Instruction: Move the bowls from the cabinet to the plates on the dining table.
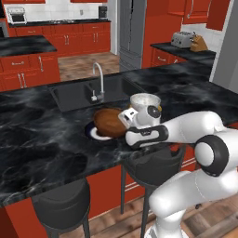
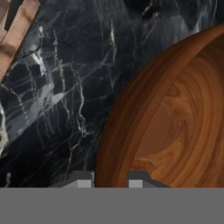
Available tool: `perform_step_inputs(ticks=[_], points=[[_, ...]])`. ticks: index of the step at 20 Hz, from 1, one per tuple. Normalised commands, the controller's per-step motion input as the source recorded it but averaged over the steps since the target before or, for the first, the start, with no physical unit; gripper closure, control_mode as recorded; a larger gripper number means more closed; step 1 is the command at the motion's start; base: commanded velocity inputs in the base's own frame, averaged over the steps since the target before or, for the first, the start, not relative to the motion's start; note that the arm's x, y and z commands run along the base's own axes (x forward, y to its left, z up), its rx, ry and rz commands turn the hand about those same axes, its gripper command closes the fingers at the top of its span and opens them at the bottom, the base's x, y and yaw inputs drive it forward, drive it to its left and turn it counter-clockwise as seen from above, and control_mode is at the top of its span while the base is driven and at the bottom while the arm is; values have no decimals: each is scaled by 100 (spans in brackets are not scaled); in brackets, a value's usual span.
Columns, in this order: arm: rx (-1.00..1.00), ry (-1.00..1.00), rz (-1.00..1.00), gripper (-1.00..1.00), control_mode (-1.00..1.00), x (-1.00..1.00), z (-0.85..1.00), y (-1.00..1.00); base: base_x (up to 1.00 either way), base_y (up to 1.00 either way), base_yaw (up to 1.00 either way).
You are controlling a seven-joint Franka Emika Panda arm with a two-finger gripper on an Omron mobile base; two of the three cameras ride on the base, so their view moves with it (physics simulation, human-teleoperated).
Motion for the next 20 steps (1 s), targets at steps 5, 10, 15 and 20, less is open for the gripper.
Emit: perform_step_inputs(ticks=[5,10,15,20], points=[[-3,1,0,100,-100,19,0,1,0,0,0],[-3,1,0,100,-100,9,-3,1,0,0,0],[-3,1,0,100,-100,15,-10,9,0,0,0],[-2,1,0,100,-100,32,-2,16,0,0,0]])
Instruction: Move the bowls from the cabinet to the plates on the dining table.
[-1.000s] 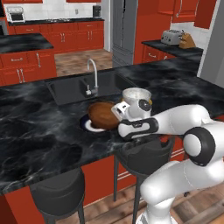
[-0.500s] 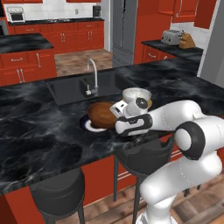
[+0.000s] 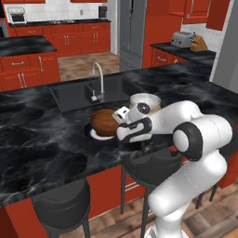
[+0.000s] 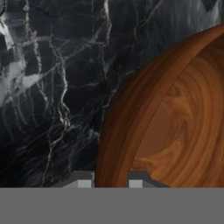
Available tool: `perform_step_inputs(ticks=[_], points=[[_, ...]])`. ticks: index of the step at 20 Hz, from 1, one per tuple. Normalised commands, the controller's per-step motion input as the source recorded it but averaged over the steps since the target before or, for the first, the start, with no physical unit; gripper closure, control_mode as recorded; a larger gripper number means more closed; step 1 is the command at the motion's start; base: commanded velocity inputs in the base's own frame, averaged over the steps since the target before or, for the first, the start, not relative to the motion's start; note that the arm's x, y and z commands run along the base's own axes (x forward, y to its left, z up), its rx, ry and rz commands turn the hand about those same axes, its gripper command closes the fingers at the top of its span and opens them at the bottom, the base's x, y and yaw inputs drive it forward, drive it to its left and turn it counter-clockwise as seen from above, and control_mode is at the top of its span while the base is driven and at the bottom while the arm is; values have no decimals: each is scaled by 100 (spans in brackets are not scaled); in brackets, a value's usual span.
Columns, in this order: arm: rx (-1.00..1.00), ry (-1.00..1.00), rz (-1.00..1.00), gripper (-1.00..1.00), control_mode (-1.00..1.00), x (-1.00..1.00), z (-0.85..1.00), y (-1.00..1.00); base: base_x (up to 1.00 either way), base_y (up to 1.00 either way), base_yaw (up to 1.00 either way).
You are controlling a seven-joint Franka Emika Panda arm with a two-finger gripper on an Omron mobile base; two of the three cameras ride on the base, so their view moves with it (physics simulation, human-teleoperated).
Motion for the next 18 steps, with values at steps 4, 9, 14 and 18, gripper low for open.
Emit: perform_step_inputs(ticks=[4,9,14,18], points=[[-1,0,0,100,-100,34,-2,12,0,0,0],[0,0,0,100,-100,23,-24,10,0,0,0],[-1,2,2,100,-100,11,-52,6,0,0,0],[-1,0,1,100,-100,10,-31,0,0,0,0]])
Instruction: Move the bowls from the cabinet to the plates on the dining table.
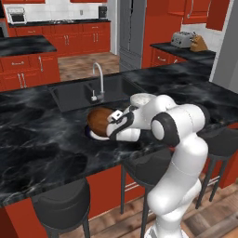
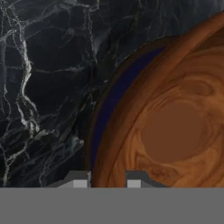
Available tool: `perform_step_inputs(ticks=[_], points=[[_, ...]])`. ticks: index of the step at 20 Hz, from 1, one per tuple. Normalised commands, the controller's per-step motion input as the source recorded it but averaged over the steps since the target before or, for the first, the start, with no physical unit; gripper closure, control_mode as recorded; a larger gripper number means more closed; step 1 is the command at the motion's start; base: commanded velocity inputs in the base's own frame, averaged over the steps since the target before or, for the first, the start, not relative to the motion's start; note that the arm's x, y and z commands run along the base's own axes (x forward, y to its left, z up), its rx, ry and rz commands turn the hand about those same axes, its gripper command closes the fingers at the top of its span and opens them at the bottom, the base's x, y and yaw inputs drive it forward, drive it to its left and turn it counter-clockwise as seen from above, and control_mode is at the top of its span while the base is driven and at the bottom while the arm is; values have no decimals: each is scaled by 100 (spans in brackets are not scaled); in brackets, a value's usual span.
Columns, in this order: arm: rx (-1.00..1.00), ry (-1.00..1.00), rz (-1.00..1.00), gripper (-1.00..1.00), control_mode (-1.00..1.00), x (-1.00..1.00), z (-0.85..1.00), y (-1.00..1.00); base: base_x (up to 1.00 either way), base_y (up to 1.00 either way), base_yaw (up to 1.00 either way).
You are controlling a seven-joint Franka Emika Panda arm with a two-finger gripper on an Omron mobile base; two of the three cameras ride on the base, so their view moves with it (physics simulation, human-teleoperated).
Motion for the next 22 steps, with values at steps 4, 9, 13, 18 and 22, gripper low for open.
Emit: perform_step_inputs(ticks=[4,9,13,18,22], points=[[0,0,0,100,-100,5,-16,0,0,0,0],[0,0,0,100,-100,0,23,4,0,0,0],[0,0,0,100,-100,-1,48,8,0,0,0],[0,0,0,100,-100,0,25,6,0,0,0],[0,0,0,-100,-100,0,7,12,0,0,0]])
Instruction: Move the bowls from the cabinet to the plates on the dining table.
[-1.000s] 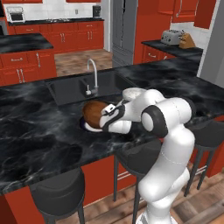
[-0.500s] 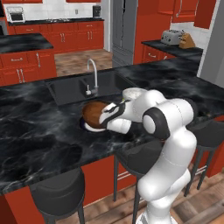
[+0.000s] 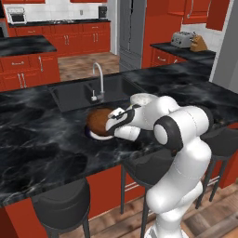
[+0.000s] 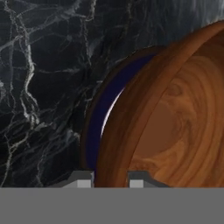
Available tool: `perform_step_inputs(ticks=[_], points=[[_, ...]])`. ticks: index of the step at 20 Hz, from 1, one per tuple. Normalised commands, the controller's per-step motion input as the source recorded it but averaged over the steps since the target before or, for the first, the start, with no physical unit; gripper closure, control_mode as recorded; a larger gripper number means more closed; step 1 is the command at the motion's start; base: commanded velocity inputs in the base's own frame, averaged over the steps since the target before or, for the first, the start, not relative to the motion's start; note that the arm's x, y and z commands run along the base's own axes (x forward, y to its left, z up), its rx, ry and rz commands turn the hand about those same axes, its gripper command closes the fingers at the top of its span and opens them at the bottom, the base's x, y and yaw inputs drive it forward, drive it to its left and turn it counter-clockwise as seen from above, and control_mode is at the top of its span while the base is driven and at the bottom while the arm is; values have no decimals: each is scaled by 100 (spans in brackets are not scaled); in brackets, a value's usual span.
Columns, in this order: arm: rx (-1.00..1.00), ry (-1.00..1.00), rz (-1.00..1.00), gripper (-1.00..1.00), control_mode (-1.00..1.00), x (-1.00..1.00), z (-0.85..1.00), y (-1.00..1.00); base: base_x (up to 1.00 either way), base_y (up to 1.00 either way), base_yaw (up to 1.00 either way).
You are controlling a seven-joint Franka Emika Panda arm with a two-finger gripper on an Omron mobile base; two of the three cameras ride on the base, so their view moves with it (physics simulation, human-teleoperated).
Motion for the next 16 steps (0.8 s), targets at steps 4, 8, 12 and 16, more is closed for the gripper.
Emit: perform_step_inputs(ticks=[4,8,12,16], points=[[0,0,0,-100,-100,0,0,2,0,0,0],[0,0,0,-100,-100,0,0,0,0,0,0],[0,0,0,-100,-100,0,27,0,0,0,0],[0,0,1,-100,-100,-9,52,0,0,0,0]])
